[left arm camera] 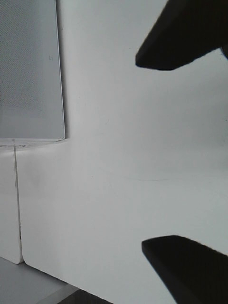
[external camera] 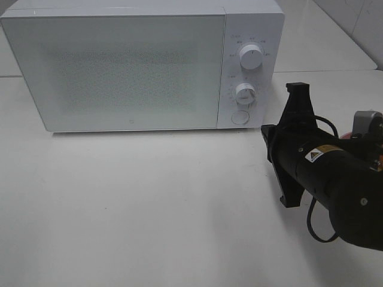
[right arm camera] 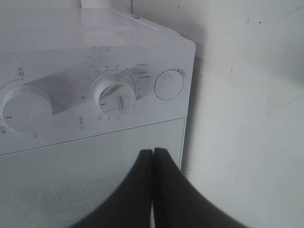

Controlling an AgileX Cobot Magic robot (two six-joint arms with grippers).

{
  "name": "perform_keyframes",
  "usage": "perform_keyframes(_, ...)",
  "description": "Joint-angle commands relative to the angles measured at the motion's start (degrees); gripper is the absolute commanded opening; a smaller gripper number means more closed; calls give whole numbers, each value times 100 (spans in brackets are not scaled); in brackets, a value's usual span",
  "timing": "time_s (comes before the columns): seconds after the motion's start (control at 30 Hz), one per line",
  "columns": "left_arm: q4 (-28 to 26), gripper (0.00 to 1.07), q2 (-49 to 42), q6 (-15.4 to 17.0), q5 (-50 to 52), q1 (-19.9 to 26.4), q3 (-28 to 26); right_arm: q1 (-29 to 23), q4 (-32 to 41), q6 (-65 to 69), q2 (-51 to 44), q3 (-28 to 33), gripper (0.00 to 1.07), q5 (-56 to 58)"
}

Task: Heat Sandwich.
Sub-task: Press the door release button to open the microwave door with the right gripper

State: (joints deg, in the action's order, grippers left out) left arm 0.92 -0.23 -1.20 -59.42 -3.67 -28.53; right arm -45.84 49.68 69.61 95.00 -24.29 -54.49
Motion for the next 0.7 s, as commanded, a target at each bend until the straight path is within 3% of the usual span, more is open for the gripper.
perform_keyframes(0.03, -34, 89, -155, -6, 52, 11, 23, -11, -23, -23, -11, 0, 1, 103)
perform_keyframes(0.4, -34, 89, -155, -6, 52, 11, 23, 11, -115, 390, 670, -149, 1, 86)
perform_keyframes(0.7, -34, 89, -155, -6, 52, 11, 23, 619, -785, 413, 1077, -653, 1, 309)
